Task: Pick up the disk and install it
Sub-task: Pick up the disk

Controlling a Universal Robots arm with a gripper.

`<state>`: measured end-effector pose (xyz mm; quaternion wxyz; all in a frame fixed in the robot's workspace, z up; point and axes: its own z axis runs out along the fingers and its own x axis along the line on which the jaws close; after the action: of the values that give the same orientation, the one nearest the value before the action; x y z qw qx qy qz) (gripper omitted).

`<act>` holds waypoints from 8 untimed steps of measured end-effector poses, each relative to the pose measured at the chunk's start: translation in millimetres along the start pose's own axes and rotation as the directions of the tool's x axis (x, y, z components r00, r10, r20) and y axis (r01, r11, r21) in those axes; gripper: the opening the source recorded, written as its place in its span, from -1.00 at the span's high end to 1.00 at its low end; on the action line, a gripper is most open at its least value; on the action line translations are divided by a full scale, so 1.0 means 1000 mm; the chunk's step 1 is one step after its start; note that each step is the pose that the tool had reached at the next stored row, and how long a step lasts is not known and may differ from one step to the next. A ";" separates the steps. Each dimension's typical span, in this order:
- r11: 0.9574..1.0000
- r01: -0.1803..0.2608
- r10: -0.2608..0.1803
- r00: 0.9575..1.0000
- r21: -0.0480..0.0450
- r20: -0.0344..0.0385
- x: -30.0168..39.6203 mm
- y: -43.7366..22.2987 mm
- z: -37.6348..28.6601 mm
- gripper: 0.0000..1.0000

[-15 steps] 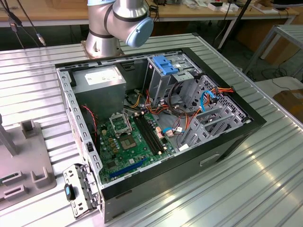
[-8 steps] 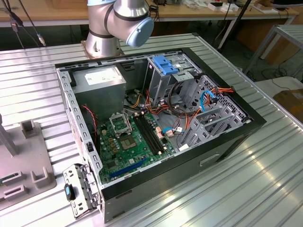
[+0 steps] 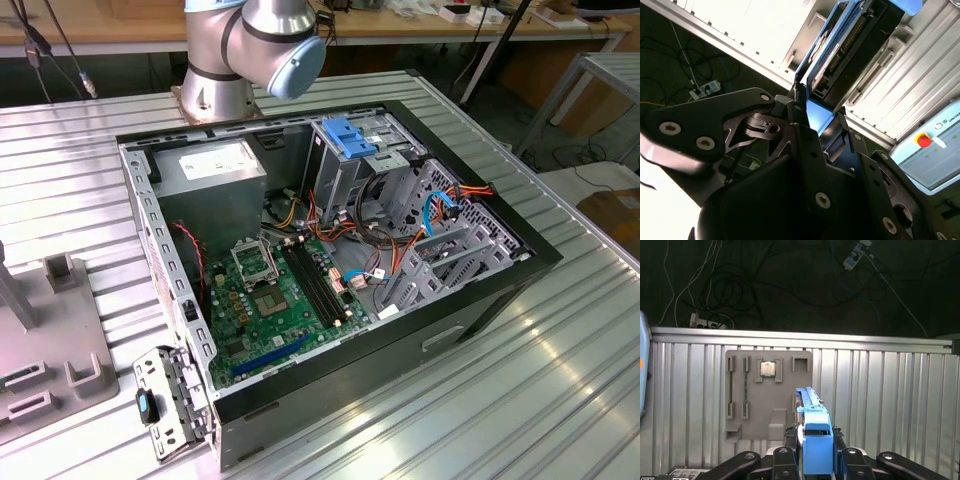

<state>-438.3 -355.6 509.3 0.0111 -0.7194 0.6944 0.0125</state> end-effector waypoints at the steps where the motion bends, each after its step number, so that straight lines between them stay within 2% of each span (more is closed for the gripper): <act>1: 1.000 0.000 0.000 1.000 0.000 0.000 0.0000 -0.0017 0.0000 0.27; 4: 1.000 0.000 0.000 1.000 0.000 0.000 0.0004 -0.0114 0.0000 0.27; 5: 1.000 0.000 0.000 1.000 0.000 0.000 0.0006 -0.0191 0.0000 0.27; 8: 1.000 0.000 0.000 1.000 0.000 0.000 0.0008 -0.0255 -0.0001 0.27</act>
<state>-412.8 -355.6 509.3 0.0111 -0.7194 0.6944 0.0125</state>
